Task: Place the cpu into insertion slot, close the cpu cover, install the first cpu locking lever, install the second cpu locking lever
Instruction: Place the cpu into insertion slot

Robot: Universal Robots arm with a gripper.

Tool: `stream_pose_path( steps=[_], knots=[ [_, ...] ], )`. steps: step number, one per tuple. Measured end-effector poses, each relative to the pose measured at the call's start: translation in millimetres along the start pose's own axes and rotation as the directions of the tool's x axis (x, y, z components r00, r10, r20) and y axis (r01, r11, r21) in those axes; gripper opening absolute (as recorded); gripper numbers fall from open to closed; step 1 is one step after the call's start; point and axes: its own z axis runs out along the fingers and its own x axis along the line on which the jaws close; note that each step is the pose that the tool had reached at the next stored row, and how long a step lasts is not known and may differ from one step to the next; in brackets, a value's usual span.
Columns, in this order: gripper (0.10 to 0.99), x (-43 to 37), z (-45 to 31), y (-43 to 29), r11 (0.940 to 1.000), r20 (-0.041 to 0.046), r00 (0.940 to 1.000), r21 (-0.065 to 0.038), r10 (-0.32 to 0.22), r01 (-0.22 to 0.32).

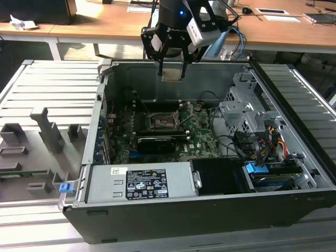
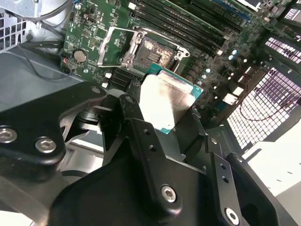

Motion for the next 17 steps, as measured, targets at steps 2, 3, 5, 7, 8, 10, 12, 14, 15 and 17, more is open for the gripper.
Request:
stream_pose_path(
  steps=[2,3,5,7,8,10,12,14,15,17],
  knots=[
    [0.537,0.0,0.2,0.0,0.9999,0.0015,0.9999,0.0,0.016,-0.016],
    [0.537,0.0,0.4,0.0,0.9997,0.0021,0.9997,-0.001,0.023,-0.023],
    [0.537,0.0,0.7,0.0,0.9995,0.003,0.9995,-0.001,0.033,-0.033],
    [0.537,0.0,1.0,-0.1,0.9991,0.0037,0.9991,-0.001,0.042,-0.042],
    [0.537,0.0,1.1,-0.1,0.999,0.0041,0.999,-0.001,0.045,-0.045],
    [0.537,0.8,1.5,-0.2,0.9985,0.0049,0.9985,-0.001,0.055,-0.055],
    [0.537,1.1,1.6,-0.2,0.998,0.0057,0.9979,-0.001,0.064,-0.064],
    [0.537,1.2,1.8,-0.3,0.9958,0.0081,0.9958,-0.002,0.091,-0.091],
    [0.537,1.2,1.9,-0.2,0.9949,0.0089,0.9949,-0.002,0.101,-0.101],
    [0.537,1.2,2.1,-0.1,0.9921,0.0111,0.992,-0.003,0.125,-0.125]
  ],
)
